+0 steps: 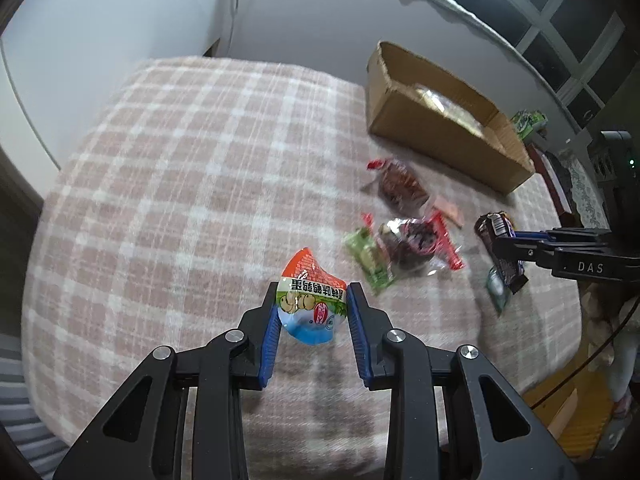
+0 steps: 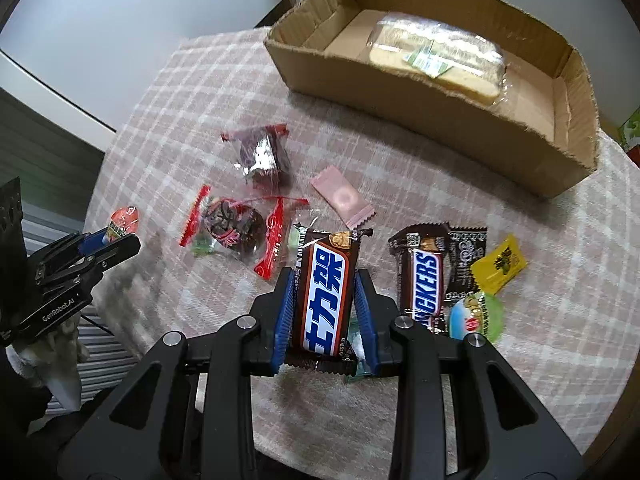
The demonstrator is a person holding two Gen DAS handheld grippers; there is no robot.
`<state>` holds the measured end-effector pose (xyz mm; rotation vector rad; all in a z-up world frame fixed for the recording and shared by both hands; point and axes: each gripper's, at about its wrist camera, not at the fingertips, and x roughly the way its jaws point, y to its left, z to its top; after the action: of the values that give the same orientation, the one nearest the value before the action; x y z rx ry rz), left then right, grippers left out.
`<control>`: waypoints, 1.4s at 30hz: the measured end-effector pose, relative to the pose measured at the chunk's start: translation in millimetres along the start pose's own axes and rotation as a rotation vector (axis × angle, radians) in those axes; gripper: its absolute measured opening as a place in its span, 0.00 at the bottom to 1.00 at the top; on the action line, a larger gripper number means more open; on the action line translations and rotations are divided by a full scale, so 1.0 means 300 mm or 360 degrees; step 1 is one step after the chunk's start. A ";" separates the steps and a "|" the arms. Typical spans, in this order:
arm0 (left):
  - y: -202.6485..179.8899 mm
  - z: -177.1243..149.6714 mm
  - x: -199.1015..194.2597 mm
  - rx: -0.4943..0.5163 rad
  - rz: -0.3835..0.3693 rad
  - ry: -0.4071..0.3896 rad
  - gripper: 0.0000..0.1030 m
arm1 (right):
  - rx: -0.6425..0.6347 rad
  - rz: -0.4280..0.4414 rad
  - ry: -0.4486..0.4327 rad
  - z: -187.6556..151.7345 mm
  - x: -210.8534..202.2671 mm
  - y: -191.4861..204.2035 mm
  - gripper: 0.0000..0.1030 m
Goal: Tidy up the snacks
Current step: 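Lift and carry the jelly cup and chocolate bar toward the box with both grippers, then open the left gripper over the box while the right releases the chocolate bar inside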
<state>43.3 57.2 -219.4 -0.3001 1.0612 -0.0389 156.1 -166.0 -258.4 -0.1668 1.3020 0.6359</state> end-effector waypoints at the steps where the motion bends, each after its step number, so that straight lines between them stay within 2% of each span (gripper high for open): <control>1: -0.006 0.009 -0.007 0.0004 -0.0009 -0.0007 0.29 | 0.0006 0.0005 -0.0008 0.003 -0.011 -0.005 0.30; 11: -0.088 0.145 -0.049 0.0086 -0.0100 -0.0105 0.29 | 0.0043 0.0016 -0.0134 0.063 -0.160 -0.051 0.30; 22: -0.177 0.345 -0.014 0.0187 -0.0180 -0.0172 0.29 | 0.0121 -0.0057 -0.0276 0.180 -0.293 -0.182 0.30; 32: -0.280 0.518 0.088 0.0322 -0.0191 -0.0166 0.29 | 0.0174 -0.0158 -0.0278 0.280 -0.266 -0.314 0.30; 42: -0.345 0.618 0.213 0.0376 -0.0204 -0.0098 0.29 | 0.0234 -0.0213 -0.0249 0.347 -0.206 -0.430 0.30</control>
<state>246.6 -11.7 -163.2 -0.1540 0.9645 -0.2666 303.8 -245.2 -201.6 -0.0812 1.1707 0.4287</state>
